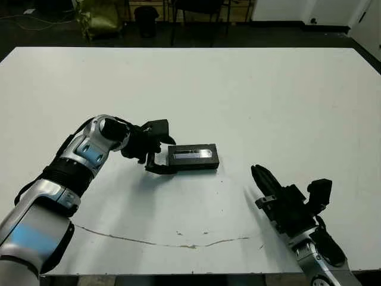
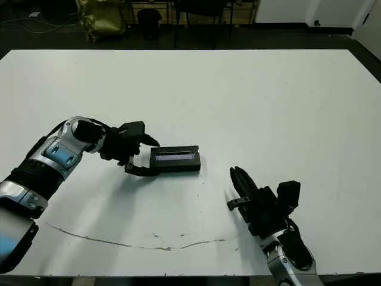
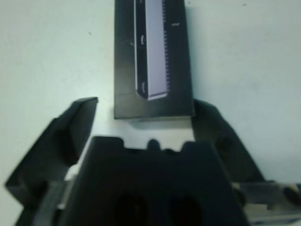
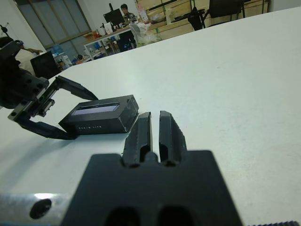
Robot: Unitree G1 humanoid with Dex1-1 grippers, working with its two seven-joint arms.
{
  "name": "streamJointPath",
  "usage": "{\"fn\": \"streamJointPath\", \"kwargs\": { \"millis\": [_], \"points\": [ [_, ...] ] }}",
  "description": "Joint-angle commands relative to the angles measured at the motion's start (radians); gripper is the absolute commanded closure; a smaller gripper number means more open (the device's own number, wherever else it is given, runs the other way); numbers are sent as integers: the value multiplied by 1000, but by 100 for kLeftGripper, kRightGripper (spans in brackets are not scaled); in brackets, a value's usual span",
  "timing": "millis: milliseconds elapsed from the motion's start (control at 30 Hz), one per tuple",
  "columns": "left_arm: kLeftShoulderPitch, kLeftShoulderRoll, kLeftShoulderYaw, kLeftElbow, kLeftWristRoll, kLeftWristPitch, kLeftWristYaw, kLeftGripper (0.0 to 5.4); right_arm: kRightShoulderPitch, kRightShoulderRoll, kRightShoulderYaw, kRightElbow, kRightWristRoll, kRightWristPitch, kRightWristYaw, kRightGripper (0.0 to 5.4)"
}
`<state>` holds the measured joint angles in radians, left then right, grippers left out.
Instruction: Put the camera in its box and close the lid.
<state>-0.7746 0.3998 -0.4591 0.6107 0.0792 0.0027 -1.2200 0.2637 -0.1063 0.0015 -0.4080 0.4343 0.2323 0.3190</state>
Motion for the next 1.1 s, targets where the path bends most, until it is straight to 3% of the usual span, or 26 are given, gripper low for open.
{"fn": "streamJointPath", "kwargs": {
  "millis": [33,467,600,667,800,867,967,1100],
  "points": [
    [68,22,-8,-17,19,29,-17,1,9,-8,-3,18,-4,5,3,540],
    [125,100,80,-131,-69,24,-95,1,14,-2,0,9,-8,2,-5,540],
    [179,134,161,-214,-167,111,-127,1,10,-8,-2,19,-6,-3,4,540],
    [247,149,251,-313,-260,200,-95,1,6,-9,-6,29,2,-7,12,540],
    [457,127,488,-638,-405,392,166,1,-10,-11,-13,72,-3,-54,48,540],
    [568,65,592,-784,-455,416,326,11,-16,-8,-18,82,-4,-56,44,540],
    [706,-56,675,-918,-495,368,522,64,-33,-10,-24,98,-8,-57,41,540],
    [851,-179,700,-990,-480,214,658,162,-45,-9,-30,110,-21,-63,30,540]
  ]
}}
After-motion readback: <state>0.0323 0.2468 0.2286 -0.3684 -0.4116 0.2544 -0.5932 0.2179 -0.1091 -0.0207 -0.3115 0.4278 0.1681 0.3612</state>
